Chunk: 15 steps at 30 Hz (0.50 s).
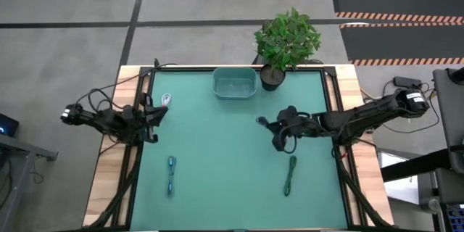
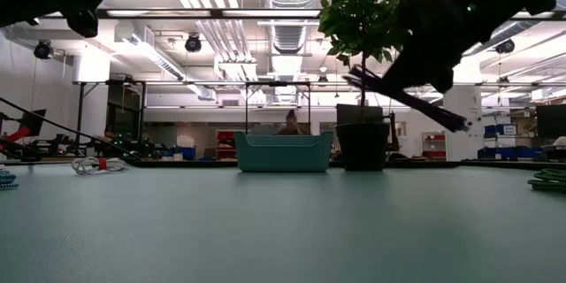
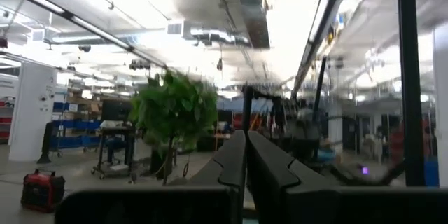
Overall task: Pick and place USB-C Cables
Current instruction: Put the purple charger cable into the green bin
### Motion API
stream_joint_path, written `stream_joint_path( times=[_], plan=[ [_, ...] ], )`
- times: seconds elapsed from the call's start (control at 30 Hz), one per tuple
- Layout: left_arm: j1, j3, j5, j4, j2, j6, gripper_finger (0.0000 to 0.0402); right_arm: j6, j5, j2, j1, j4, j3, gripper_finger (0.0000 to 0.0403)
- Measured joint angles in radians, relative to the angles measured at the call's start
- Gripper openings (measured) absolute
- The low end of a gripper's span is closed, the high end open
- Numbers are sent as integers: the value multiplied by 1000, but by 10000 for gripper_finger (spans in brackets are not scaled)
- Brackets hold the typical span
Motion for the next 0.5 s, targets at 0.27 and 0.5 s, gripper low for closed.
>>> stream_joint_path(
  times=[0.27,0.5],
  plan=[
    [0,1,0,126,0,2,0,-126,1,0,35,202,0,18],
    [0,1,0,127,0,2,0,-206,1,23,41,301,26,18]
  ],
)
